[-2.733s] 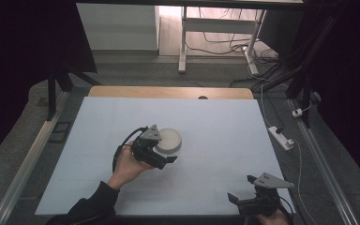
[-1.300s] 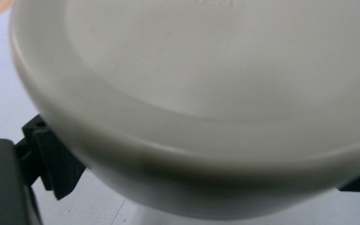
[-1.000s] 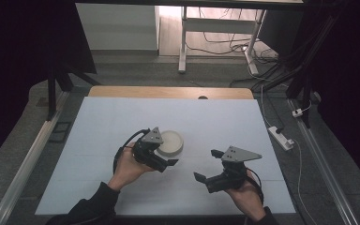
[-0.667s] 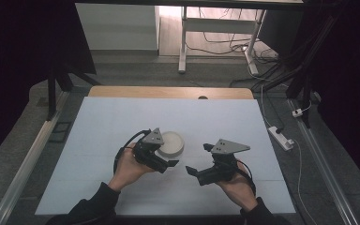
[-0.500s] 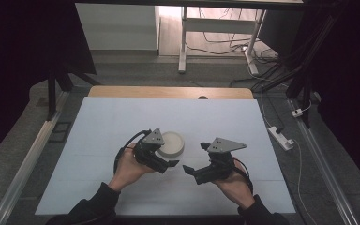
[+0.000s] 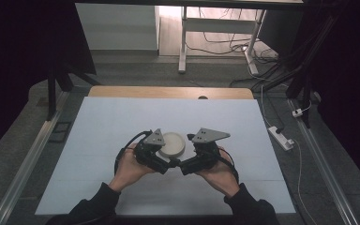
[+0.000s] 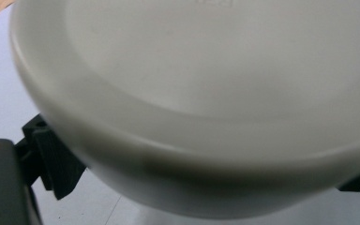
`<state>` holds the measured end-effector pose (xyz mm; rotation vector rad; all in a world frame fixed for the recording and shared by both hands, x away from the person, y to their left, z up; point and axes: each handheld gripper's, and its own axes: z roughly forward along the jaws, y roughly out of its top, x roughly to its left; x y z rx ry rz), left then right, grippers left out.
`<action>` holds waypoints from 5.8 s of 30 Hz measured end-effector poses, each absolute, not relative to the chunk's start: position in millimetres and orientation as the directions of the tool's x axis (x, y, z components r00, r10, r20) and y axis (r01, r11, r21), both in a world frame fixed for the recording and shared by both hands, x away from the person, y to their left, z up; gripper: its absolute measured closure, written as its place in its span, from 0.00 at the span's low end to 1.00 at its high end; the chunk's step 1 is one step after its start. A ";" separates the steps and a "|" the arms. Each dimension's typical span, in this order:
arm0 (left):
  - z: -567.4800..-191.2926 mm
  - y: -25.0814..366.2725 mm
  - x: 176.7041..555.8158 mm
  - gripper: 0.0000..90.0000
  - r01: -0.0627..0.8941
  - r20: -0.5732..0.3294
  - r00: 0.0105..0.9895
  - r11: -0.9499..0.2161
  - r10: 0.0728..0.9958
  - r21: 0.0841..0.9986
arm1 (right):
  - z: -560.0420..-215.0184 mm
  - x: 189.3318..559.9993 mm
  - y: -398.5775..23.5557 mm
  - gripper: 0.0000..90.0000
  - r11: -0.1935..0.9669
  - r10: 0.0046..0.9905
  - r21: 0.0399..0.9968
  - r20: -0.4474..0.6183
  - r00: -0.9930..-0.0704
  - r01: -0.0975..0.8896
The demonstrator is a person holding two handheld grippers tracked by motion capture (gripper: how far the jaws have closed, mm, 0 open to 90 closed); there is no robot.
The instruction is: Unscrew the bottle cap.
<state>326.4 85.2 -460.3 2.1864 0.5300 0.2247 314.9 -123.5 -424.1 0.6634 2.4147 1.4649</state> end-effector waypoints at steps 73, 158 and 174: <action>-461.1 84.6 328.3 0.08 0.306 -0.039 0.886 -0.521 0.462 0.797 | -435.7 329.8 -105.2 0.07 0.356 0.467 0.910 0.024 -0.884 0.213; -464.0 91.2 331.6 0.08 0.213 -0.042 0.954 -0.574 0.297 0.791 | -421.0 335.5 -128.8 0.08 0.381 0.235 0.911 0.070 -0.970 0.158; -463.1 96.5 334.7 0.08 0.231 -0.029 0.939 -0.567 0.342 0.791 | -418.1 330.7 -133.2 0.08 0.381 0.284 0.911 0.046 -0.958 0.157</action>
